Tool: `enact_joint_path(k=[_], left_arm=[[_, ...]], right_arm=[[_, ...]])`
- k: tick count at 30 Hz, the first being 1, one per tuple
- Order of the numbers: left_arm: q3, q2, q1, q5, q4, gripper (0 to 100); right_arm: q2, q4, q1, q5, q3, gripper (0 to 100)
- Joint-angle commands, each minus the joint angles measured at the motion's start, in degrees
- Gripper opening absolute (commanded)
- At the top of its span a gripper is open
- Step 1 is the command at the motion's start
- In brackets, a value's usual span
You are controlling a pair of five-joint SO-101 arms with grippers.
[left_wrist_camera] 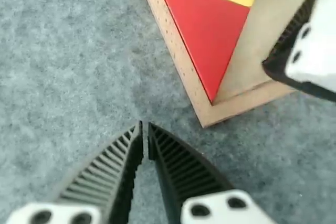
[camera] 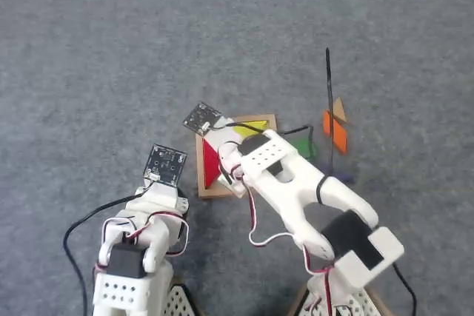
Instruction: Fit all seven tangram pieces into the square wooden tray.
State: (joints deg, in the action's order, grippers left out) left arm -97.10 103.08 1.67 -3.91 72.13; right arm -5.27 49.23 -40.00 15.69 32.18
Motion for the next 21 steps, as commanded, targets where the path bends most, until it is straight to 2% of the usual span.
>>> enact_joint_path(k=[1,9,21], left_arm=[[0.6,1.1,-0.4,-0.2,0.2,2],[0.6,1.1,-0.4,-0.2,0.2,2],[0.6,1.1,-0.4,-0.2,0.2,2]], right_arm=[[3.2,1.1,0.3,-0.3,3.4,0.7],[11.4,0.8,0.0,-0.3,10.2,0.7],[17.6,1.3,0.5,-0.7,10.9,0.9]])
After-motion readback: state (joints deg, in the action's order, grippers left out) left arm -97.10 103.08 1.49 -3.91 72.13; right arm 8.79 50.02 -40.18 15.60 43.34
